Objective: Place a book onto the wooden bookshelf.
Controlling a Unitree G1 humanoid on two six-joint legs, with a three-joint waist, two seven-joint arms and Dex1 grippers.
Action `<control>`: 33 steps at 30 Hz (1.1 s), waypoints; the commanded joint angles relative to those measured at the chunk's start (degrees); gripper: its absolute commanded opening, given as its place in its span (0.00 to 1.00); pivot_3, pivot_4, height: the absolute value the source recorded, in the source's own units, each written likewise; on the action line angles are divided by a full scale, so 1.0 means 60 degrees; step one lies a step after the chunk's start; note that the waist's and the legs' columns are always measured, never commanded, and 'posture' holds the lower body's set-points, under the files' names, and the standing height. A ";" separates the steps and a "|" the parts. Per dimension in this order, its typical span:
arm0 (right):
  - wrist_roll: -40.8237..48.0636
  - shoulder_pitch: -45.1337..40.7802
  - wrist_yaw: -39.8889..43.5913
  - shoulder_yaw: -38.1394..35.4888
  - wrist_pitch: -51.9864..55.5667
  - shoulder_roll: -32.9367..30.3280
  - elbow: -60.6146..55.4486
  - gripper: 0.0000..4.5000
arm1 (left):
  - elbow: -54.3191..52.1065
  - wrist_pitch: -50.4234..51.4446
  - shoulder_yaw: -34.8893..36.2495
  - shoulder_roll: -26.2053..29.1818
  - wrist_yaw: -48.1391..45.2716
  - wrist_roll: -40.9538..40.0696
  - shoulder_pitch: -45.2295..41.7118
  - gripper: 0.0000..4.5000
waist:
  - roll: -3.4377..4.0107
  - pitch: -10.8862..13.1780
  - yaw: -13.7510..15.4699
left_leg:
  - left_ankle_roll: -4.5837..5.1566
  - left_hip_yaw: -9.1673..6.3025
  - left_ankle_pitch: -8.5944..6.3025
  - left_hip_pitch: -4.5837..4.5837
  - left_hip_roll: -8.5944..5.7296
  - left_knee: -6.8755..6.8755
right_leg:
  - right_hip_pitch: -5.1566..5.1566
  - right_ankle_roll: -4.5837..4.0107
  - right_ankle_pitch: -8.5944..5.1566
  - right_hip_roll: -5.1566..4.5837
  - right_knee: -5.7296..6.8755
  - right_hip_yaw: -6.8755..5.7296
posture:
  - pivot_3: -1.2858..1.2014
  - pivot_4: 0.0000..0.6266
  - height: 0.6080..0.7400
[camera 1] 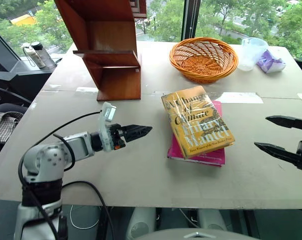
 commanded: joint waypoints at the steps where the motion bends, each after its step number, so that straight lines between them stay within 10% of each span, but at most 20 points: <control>1: 0.0953 0.0385 -0.0091 -0.0947 -0.0165 0.0297 -0.0595 0.99 | 0.1810 0.1149 0.0435 -0.0807 0.1057 -0.0741 -0.1358 1.00 | -0.0015 -0.0004 0.0011 | 0.0000 0.0000 0.0000 0.0002 -0.0003 0.0004 | 0.0003 0.0013 0.0007 -0.0001 -0.0002 0.0000 | 0.52 0.24 0.95; 20: 0.1821 0.1082 -0.1529 -0.0424 -0.0804 0.0368 -0.1622 0.99 | 0.7803 -0.0265 -0.0607 -0.3555 -0.0437 0.2510 -0.4998 1.00 | -0.0041 -0.0004 -0.0005 | 0.0000 0.0009 -0.0001 -0.0031 -0.0012 0.0004 | -0.0026 -0.0038 0.0029 -0.0009 -0.0010 0.0010 | 0.52 0.24 0.95; 30: 0.1787 0.1336 -0.1890 -0.0215 -0.1003 0.0204 -0.1762 1.00 | 0.8624 -0.0538 -0.0457 -0.3276 -0.2458 0.3335 -0.5310 0.08 | -0.0041 -0.0005 -0.0008 | 0.0002 0.0002 -0.0002 -0.0047 -0.0012 0.0005 | -0.0037 -0.0045 0.0025 -0.0017 -0.0013 -0.0001 | 0.52 0.24 0.95; 33: 0.1739 0.1277 -0.1953 -0.0053 -0.1141 0.0217 -0.1635 1.00 | 0.7825 -0.0059 -0.0150 -0.2799 -0.2681 0.3090 -0.5183 0.03 | -0.0041 -0.0004 -0.0040 | 0.0002 0.0001 -0.0002 -0.0067 -0.0010 0.0005 | -0.0060 -0.0036 0.0031 -0.0019 -0.0012 0.0001 | 0.52 0.24 0.95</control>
